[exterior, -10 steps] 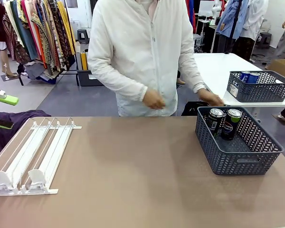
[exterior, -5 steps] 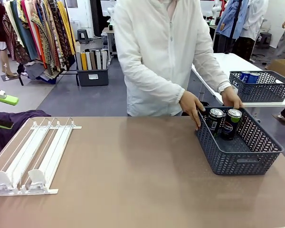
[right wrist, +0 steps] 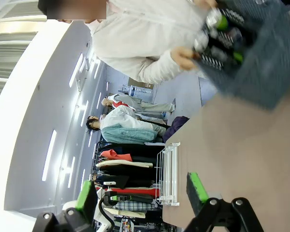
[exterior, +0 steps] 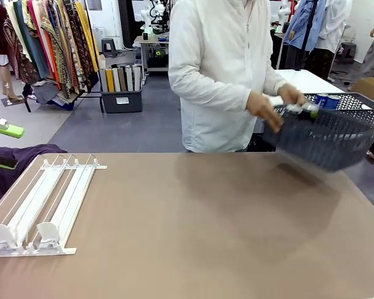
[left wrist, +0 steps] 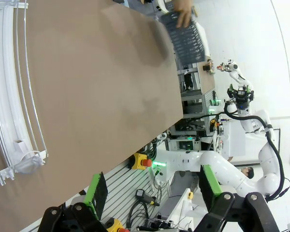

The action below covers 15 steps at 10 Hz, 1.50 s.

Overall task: Retrieve and store the cans from the dispenser.
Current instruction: Pick up one can from the Automatic Can Dispenser and place it in the middle of the table.

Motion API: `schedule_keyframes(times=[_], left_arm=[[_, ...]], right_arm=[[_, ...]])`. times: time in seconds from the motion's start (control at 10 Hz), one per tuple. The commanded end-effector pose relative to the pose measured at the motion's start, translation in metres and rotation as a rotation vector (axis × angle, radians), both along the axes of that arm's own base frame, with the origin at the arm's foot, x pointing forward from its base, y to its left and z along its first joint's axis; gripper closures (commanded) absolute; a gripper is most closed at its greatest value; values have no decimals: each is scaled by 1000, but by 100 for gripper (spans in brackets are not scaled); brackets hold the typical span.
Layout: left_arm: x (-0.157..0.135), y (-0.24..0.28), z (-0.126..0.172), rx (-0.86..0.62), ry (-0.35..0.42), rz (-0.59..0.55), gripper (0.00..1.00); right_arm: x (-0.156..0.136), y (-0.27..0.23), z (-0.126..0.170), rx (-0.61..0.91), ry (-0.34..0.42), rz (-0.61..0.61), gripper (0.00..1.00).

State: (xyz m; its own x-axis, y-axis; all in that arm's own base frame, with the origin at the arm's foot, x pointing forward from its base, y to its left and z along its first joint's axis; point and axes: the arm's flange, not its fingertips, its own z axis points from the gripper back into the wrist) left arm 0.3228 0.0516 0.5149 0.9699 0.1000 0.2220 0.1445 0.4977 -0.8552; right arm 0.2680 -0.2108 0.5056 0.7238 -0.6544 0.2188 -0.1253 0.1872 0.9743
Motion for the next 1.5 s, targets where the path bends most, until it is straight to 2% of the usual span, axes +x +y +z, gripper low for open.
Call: schedule_keyframes(times=[0.0,1.4], left_arm=[[1,0,1,-16,-8,-2,0],[1,0,1,-16,-8,-2,0]], right_arm=[[3,1,4,12,-31,-7,0],[3,1,4,12,-31,-7,0]])
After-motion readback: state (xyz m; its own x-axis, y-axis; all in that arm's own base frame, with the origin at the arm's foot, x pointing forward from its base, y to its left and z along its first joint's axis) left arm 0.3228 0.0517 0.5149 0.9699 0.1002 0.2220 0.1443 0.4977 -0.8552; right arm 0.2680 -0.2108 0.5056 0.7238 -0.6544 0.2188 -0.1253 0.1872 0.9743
